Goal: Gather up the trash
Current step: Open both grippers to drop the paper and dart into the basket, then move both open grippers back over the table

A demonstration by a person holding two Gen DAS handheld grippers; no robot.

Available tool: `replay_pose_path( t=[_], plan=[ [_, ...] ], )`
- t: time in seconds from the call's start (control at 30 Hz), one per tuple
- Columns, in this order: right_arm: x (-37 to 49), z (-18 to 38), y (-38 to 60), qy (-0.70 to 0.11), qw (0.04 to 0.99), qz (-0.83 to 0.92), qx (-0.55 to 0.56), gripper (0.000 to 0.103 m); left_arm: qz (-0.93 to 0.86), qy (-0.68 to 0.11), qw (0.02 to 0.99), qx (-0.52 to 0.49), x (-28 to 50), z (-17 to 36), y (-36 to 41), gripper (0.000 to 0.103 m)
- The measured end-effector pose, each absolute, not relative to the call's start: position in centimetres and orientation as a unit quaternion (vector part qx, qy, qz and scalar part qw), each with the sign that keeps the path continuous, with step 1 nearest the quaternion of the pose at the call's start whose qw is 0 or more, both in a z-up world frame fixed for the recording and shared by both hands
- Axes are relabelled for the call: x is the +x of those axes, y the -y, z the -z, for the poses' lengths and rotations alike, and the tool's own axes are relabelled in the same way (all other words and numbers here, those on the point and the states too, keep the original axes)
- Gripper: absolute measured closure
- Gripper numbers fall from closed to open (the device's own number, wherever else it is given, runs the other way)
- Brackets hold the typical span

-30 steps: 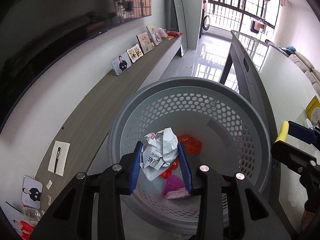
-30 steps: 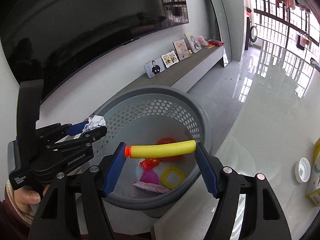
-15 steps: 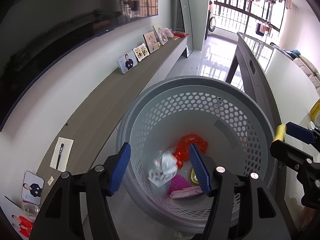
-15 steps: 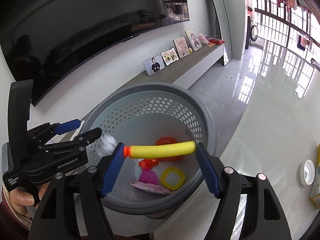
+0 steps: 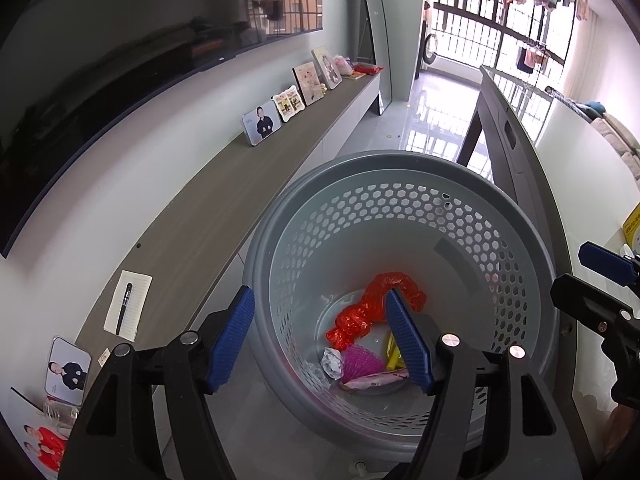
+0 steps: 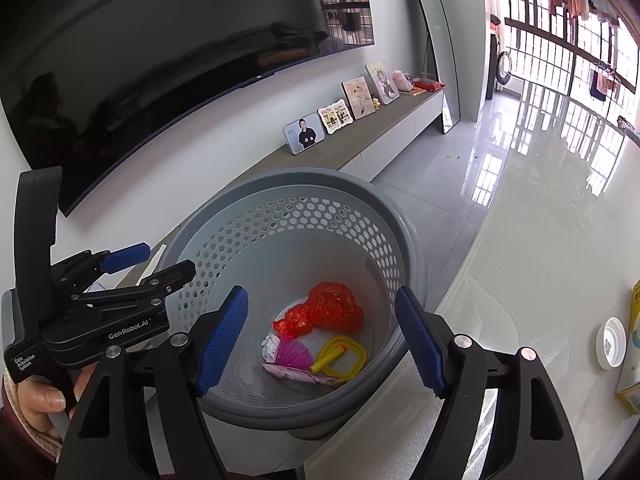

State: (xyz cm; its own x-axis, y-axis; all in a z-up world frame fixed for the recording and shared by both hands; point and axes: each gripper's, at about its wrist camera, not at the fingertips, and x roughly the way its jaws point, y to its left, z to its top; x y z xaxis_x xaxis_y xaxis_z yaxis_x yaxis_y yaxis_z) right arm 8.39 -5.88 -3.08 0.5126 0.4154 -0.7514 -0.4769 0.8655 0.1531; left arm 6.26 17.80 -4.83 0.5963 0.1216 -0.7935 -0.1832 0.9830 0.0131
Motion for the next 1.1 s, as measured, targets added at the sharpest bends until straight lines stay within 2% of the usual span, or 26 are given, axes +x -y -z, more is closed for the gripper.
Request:
replay_pose_path(
  t=[0.37, 0.63, 1.1],
  plan=[
    [8.1, 2.9, 6.2, -0.418, 0.873, -0.25, -0.036, 0.03, -0.088, -0.437, 0.894, -0.034, 5.9, 4.3, -17.8, 0.032],
    [7.5, 2.4, 6.9, -0.411, 0.88, -0.238, -0.032, 0.03, -0.087, -0.425, 0.9, -0.036, 5.4, 3.6, -17.3, 0.015],
    [3.6, 0.5, 14.9, -0.387, 0.913, -0.13, 0.016, 0.03, -0.026, -0.396, 0.918, -0.012, 6.2, 1.1, -12.1, 0.009]
  ],
)
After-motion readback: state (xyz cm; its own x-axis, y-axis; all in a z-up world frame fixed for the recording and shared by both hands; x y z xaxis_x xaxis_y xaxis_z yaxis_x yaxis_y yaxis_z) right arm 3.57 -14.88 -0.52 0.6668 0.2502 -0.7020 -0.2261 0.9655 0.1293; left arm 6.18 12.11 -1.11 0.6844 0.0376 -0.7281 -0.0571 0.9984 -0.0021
